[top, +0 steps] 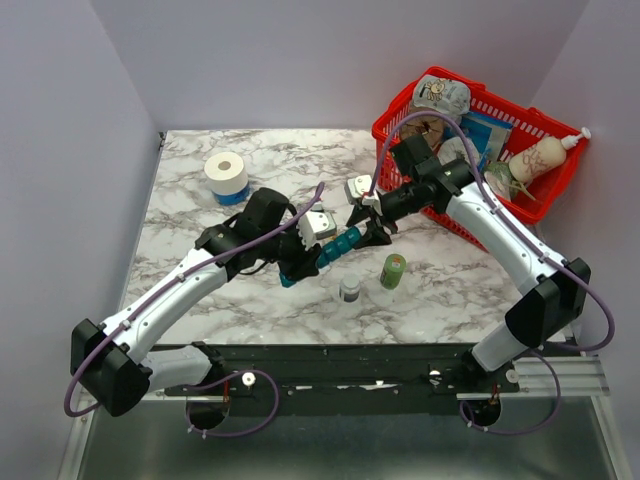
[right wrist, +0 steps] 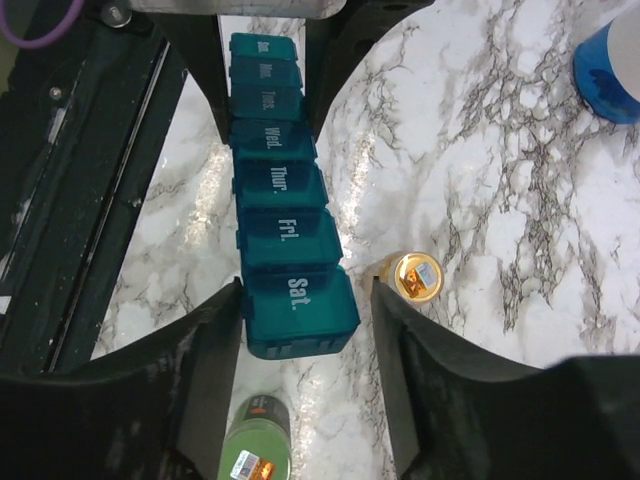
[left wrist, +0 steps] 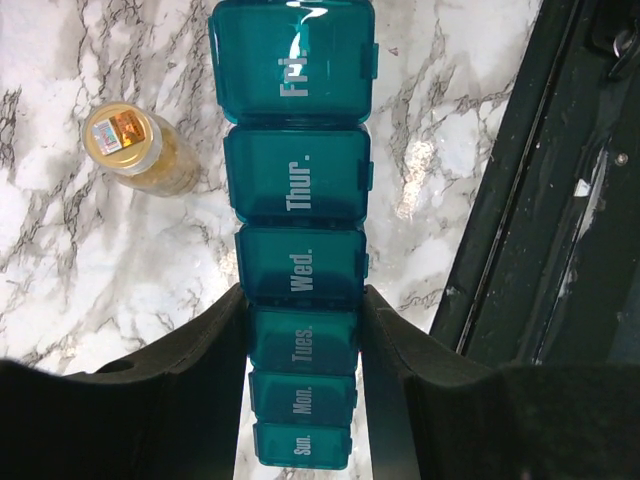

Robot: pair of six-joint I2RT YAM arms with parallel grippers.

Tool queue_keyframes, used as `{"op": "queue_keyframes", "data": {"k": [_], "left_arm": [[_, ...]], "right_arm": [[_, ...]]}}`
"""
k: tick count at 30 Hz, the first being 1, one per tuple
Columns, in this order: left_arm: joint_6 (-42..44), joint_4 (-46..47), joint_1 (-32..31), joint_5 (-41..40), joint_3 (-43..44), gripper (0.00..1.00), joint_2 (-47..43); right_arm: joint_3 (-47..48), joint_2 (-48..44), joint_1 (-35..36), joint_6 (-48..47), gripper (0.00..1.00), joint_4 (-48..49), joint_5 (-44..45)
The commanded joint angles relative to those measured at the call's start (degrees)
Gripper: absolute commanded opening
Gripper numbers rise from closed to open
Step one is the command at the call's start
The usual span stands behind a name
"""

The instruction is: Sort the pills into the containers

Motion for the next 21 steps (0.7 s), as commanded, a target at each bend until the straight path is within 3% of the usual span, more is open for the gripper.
{"op": "queue_keyframes", "data": {"k": [1,11,21], "left_arm": [[1.04,-1.94,-0.6,-1.57,1.73,0.0,0.06],[1.57,-3.17,-0.78,-4.56,2.79,0.0,0.5],[3.15,-1.59,-3.24,-15.44,2.62,0.0,-2.75]], "right_arm": [[2.49,1.39,0.48,0.73,0.58,-1.46,-0.29],[4.77,2.88,0.48,-0.76,0.36,-6.47,-3.8],[4.95,6.4,0.4,11.25,0.34,-5.25,-7.58]]}}
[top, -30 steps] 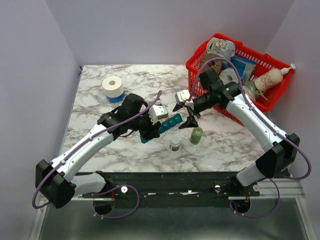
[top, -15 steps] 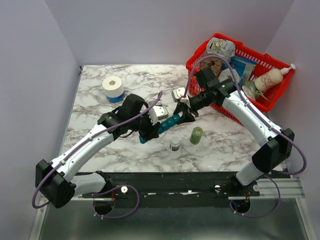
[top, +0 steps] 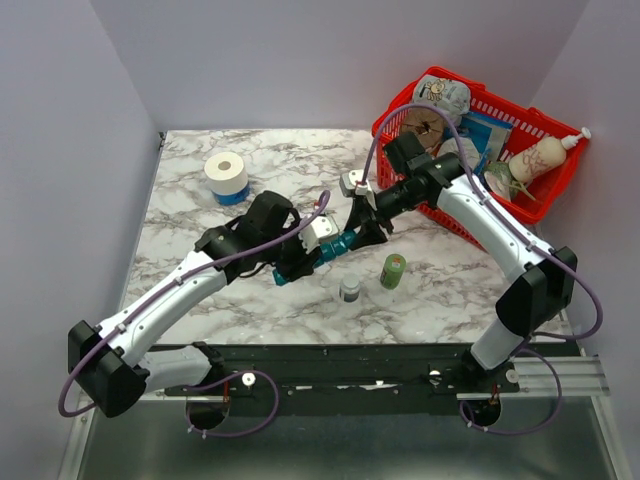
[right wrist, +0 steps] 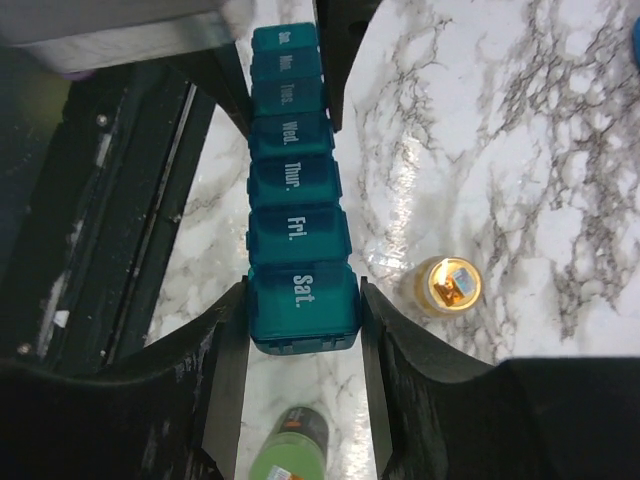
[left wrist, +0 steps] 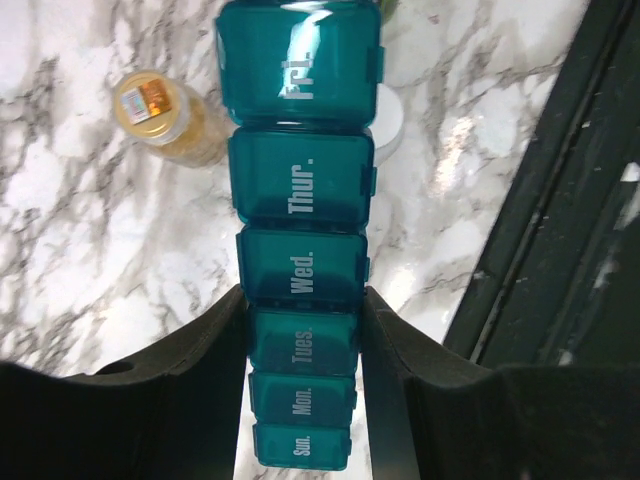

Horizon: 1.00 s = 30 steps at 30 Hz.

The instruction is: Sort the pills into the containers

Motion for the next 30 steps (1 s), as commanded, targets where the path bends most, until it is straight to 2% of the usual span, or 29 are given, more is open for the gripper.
{"op": "queue_keyframes", "data": {"k": [1,8,13,16,21,30], "left_arm": [[2.52,1.38,-1.69,-9.03,1.15,0.0,-2.88],[3.66,0.68,-4.24,-14.92,1.24,0.0,-2.36],[4.8,0.59,-5.38,-16.68,0.71,0.0,-2.36],[5.94,0.94,-5.65,-16.25,-0.43,0.0,-3.49],[5.95,1.91,-5.65,-14.14,-2.19,0.0,-5.34],[5.16,3.14,-5.74,-12.38,-3.51,0.0,-5.96]], "right_arm": [[1.3,2.46,0.42,8.85,0.34,-1.44,-5.75],[0.68,4.58,0.33,17.37,0.34,1.71,-7.78],[-0.37,5.89,0.33,27.21,0.35,6.55,-7.86],[1.82,7.82,-0.02,31.44,0.4,6.91,-6.99],[0.69,6.43,-0.2,36.09,0.45,13.93,-1.28],[0.51,5.72,-0.2,41.9,0.47,20.88,4.61]]}}
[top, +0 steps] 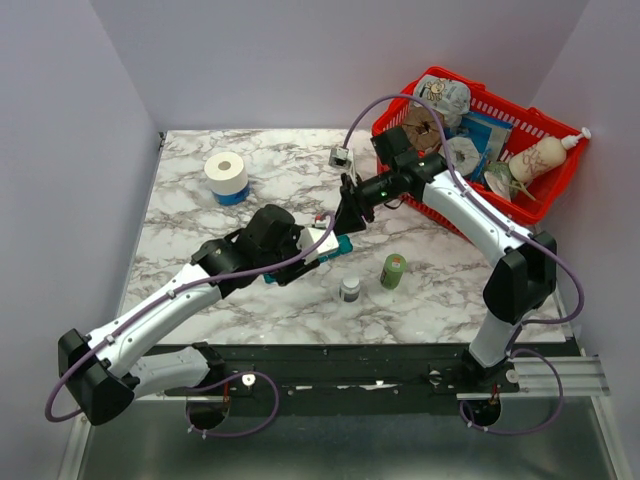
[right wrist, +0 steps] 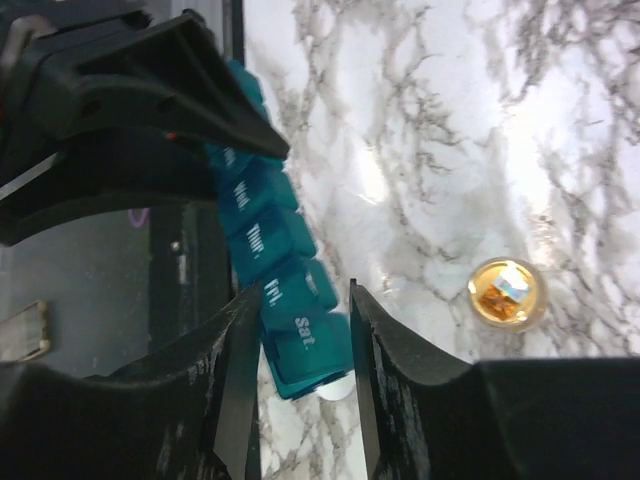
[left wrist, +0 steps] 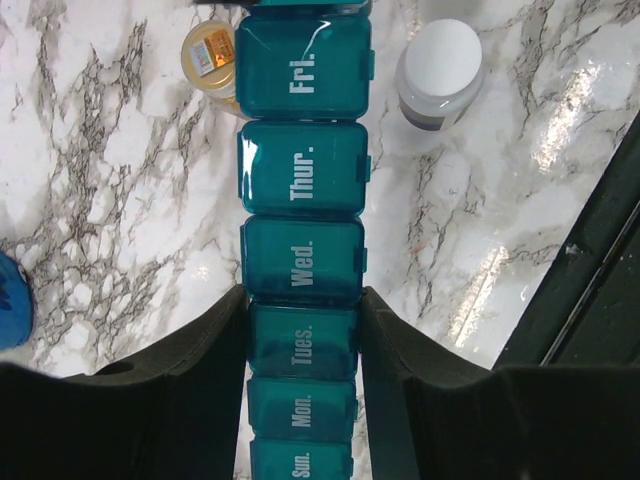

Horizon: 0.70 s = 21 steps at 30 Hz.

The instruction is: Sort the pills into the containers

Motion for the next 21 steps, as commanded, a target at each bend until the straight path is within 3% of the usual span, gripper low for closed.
{"op": "queue_keyframes", "data": {"k": [1,12,16,17,21], "left_arm": [[0.48,3.84,-0.86,2.4,-0.43,0.0,-1.26],[-0.14,5.33,-0.78,3.36,-1.04,0.0,-2.14],[-0.14,5.51,-0.69,3.37,-1.74,0.0,-2.14],[-0.14,5.51,-0.43,3.19,-2.27,0.0,-2.14],[-0.14,6.12,0.71,3.28,-3.76,0.0,-2.4]], "right_arm": [[-0.32,-0.64,0.06,4.5,0.47,7.09,7.21],[-2.17,-0.73,0.06,5.3,0.45,11.05,15.13],[-0.77,-0.55,-0.02,5.47,0.46,11.05,13.91],[-0.15,-0.81,-0.02,5.3,0.48,10.7,13.21],[5.72,-3.62,-0.73,3.81,0.74,8.51,9.87]]}}
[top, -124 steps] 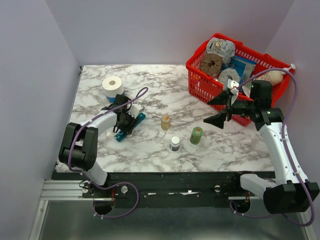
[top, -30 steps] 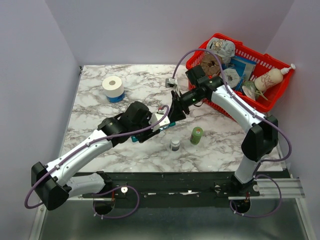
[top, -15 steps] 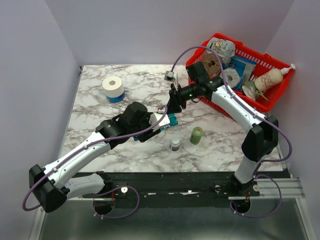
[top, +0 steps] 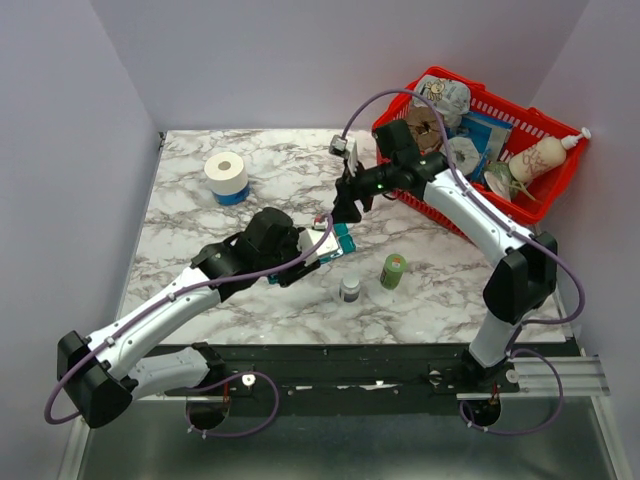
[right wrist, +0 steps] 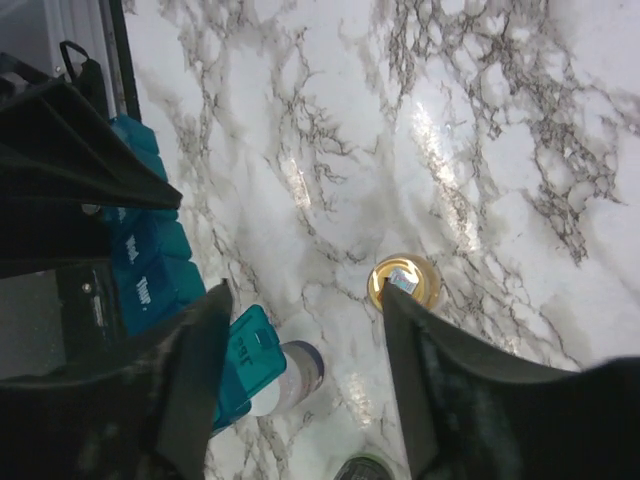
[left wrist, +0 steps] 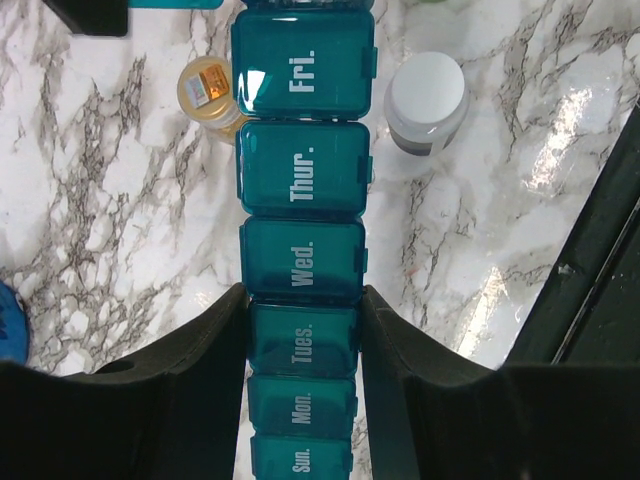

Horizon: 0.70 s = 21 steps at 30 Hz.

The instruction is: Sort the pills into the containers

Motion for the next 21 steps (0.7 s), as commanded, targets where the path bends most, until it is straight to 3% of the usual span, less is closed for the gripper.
{"op": "queue_keyframes", "data": {"k": [1,6,11,15,21], "left_arm": [[0.01,1.86,1.33,1.35,-1.86,0.0,-1.51],[0.72,3.26,4.84,2.23,-3.97,0.0,-1.51],[1.77,6.78,10.46,2.15,-8.97,0.0,0.24],[3.35,13.62,10.74,-5.92,-13.29,0.0,2.35],[4.15,18.47,13.02,-8.4,-16.63,0.0,6.04]], "right_arm": [[8.29,-4.02,-1.18,-1.31,0.76,-1.35,-3.75],[8.93,-8.06,-2.68,-5.43,0.85,-3.73,-6.23],[0.42,-14.81,-3.91,-10.97,0.88,-2.6,-6.22],[-8.02,-19.31,-4.18,-13.61,0.89,0.22,-7.54],[-15.5,-22.92,-4.26,-15.81,0.9,2.86,-9.48]]}}
